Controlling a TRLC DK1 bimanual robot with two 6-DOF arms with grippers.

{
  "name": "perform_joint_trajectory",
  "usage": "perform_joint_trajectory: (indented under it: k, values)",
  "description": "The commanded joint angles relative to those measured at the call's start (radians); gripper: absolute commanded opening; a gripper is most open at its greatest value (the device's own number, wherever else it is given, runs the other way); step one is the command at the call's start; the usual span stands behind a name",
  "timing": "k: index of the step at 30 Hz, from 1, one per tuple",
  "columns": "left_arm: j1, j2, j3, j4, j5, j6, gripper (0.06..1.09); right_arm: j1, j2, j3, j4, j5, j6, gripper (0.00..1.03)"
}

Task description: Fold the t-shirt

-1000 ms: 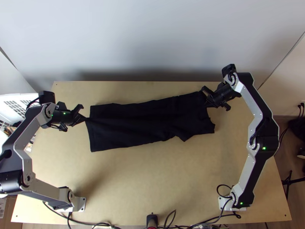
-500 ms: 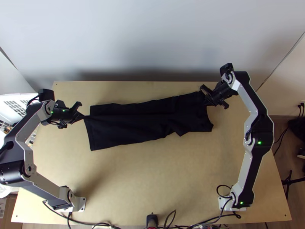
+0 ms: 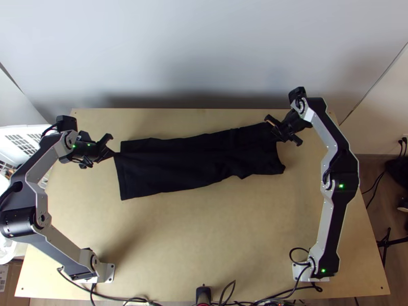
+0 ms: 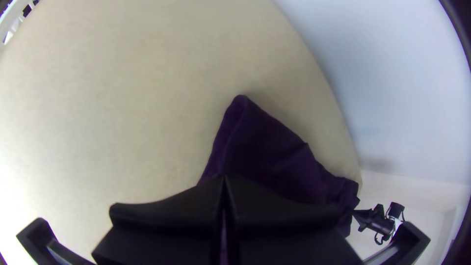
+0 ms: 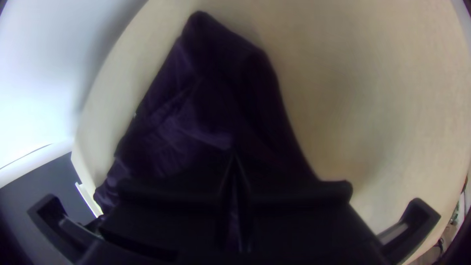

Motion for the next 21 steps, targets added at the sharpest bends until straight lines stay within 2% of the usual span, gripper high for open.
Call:
perform_joint_trajectory:
  k: [1, 13, 14, 17, 19, 21]
  values:
    - [-0.027, 0.009, -0.007, 0.009, -0.070, 0.026, 0.09, 0.004, 0.041, 0.051, 0.047, 0.033, 0.019, 0.03]
    - [-0.042, 0.001, -0.036, 0.035, -0.087, 0.032, 0.09, 0.004, 0.128, 0.143, 0.059, 0.070, -0.021, 0.03]
    - [-0.042, 0.001, -0.039, 0.035, -0.087, 0.032, 0.09, 0.006, 0.128, 0.143, 0.053, 0.070, -0.036, 0.06]
    - [-0.042, 0.000, -0.047, 0.037, -0.087, 0.037, 0.09, 0.006, 0.125, 0.150, 0.053, 0.073, -0.061, 0.30]
    - [-0.043, -0.002, -0.049, 0.040, -0.087, 0.037, 0.09, 0.011, 0.119, 0.170, 0.039, 0.071, -0.087, 0.53]
    - [-0.043, -0.003, -0.049, 0.043, -0.087, 0.037, 0.09, 0.012, 0.104, 0.193, 0.022, 0.071, -0.097, 0.63]
